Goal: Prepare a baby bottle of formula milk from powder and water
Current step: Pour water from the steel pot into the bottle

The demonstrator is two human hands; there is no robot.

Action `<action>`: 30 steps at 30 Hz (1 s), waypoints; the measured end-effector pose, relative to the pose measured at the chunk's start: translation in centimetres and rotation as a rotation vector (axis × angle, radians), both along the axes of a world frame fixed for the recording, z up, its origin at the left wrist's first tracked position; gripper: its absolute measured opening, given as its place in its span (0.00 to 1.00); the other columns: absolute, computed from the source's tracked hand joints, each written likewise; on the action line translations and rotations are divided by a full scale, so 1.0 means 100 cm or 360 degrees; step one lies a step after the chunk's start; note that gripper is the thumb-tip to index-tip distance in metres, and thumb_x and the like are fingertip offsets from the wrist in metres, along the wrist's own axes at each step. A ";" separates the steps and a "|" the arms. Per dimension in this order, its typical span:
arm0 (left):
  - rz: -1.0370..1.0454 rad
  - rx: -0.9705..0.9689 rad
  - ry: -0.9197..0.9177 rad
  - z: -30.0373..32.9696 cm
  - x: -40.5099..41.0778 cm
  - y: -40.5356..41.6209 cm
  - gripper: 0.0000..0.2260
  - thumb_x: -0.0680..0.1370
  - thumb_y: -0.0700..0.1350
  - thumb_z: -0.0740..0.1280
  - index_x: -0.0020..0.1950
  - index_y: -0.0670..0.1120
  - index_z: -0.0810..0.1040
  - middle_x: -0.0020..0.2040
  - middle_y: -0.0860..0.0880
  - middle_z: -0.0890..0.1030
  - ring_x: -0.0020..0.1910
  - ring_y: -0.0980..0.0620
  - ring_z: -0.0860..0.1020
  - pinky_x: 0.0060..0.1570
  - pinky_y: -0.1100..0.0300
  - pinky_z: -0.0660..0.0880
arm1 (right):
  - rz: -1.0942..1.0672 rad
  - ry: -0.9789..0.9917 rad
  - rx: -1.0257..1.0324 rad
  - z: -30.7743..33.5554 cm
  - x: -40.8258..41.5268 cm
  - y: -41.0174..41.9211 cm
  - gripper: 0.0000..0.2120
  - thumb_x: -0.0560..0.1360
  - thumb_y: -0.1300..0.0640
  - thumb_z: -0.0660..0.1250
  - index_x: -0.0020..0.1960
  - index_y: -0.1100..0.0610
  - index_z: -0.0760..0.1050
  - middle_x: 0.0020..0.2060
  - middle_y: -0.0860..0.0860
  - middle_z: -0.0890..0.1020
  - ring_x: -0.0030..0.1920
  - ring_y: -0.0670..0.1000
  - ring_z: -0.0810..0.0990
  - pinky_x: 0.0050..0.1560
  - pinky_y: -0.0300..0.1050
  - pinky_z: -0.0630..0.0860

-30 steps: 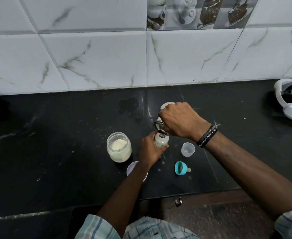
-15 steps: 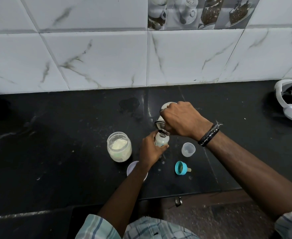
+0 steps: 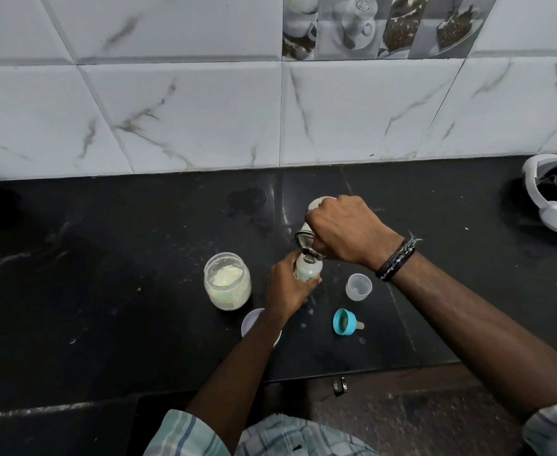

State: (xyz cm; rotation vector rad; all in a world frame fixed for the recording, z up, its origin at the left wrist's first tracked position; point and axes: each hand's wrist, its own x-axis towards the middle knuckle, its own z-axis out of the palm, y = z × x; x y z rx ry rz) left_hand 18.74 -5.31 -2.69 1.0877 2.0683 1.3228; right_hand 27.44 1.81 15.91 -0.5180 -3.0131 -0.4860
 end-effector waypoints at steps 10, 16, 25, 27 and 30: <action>0.0007 0.0012 0.0027 0.002 0.000 -0.001 0.25 0.66 0.45 0.81 0.61 0.45 0.79 0.54 0.49 0.85 0.52 0.53 0.83 0.54 0.52 0.80 | -0.0002 0.0012 0.0003 -0.001 0.000 -0.001 0.11 0.74 0.55 0.65 0.36 0.57 0.67 0.33 0.55 0.76 0.31 0.57 0.65 0.31 0.46 0.63; 0.0001 -0.0004 0.0047 0.001 0.000 -0.001 0.26 0.66 0.46 0.80 0.62 0.46 0.79 0.55 0.49 0.84 0.53 0.53 0.82 0.55 0.51 0.80 | -0.0003 -0.0011 0.0005 -0.001 0.000 -0.001 0.11 0.75 0.55 0.65 0.37 0.56 0.67 0.32 0.52 0.68 0.31 0.56 0.66 0.32 0.46 0.63; -0.0004 -0.0004 0.0009 0.000 0.000 0.000 0.26 0.66 0.44 0.81 0.62 0.45 0.79 0.56 0.49 0.84 0.55 0.52 0.82 0.56 0.51 0.80 | 0.0022 0.0015 0.0022 -0.002 0.001 0.000 0.12 0.75 0.54 0.65 0.36 0.56 0.67 0.31 0.52 0.68 0.30 0.56 0.65 0.31 0.46 0.62; -0.0005 -0.0003 -0.0003 0.001 0.000 -0.001 0.27 0.66 0.44 0.81 0.63 0.45 0.79 0.56 0.49 0.84 0.54 0.53 0.82 0.55 0.51 0.80 | 0.0003 0.0023 -0.0016 -0.002 0.002 0.002 0.12 0.73 0.55 0.66 0.36 0.57 0.65 0.30 0.52 0.66 0.30 0.55 0.64 0.29 0.44 0.58; -0.0012 -0.0007 -0.0007 0.001 -0.001 0.000 0.26 0.66 0.44 0.81 0.62 0.46 0.79 0.54 0.49 0.85 0.52 0.53 0.83 0.53 0.52 0.80 | -0.0086 0.0049 -0.0115 -0.003 0.006 0.011 0.11 0.70 0.56 0.67 0.36 0.57 0.65 0.31 0.53 0.69 0.31 0.60 0.70 0.30 0.44 0.60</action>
